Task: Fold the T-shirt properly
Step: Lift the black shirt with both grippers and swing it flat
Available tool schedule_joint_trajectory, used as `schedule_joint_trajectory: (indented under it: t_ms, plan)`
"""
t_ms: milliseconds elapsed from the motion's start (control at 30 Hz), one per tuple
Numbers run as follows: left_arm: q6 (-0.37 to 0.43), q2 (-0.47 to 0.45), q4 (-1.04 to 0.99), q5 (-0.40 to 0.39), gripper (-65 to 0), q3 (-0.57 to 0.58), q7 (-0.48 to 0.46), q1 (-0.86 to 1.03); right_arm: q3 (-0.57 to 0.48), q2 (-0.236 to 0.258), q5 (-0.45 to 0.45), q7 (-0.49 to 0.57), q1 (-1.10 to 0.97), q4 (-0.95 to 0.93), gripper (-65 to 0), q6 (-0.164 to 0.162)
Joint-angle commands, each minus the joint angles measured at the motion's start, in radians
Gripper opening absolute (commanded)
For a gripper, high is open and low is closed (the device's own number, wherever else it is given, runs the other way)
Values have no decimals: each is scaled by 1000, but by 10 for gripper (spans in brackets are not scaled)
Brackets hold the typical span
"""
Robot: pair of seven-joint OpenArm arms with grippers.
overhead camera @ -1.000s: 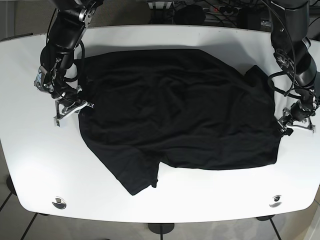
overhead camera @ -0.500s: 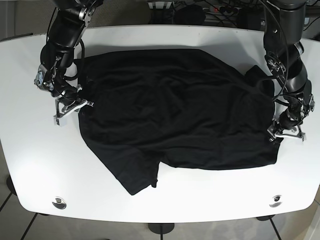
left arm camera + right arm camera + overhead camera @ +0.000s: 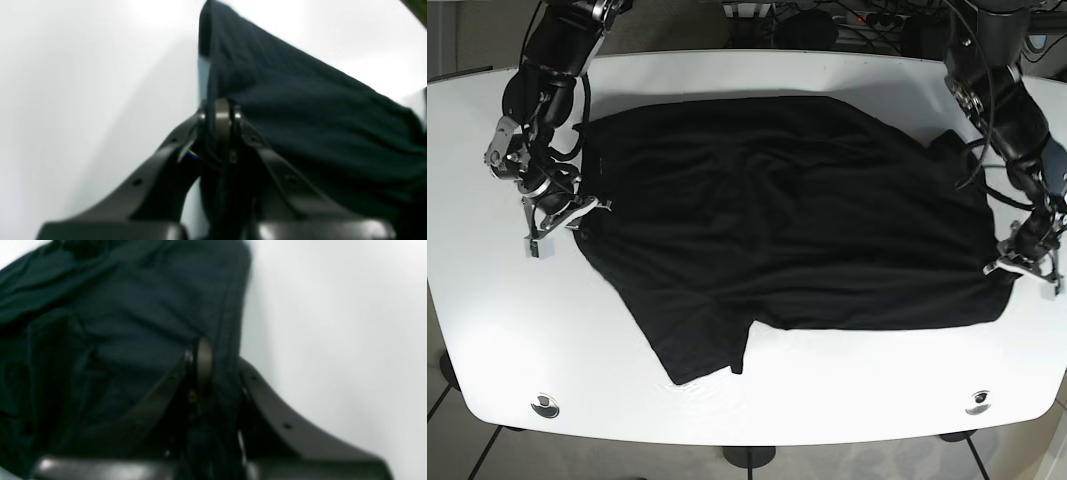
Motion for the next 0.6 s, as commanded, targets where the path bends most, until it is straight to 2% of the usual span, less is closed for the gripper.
schedule_joint_trajectory:
  t_ms: [33,167,333,433,600]
  plan:
    - [-6,9,188,-12,-650,-5,46,17,-2,33,11,21,9,76,-629,4]
    - [-9,25,341,-12,-650,4,116,29,-4,47,3,-27,109,91,-629,4]
    - [-8,20,335,-11,-650,137,116,-150,-88,118,9,-56,377,-30,-629,2]
    - [-6,15,238,-6,-650,214,113,-328,-130,129,2,-54,587,-162,-629,1]
    - [-2,-20,5,-6,-650,263,90,-682,-207,170,2,-34,963,-396,-629,2]
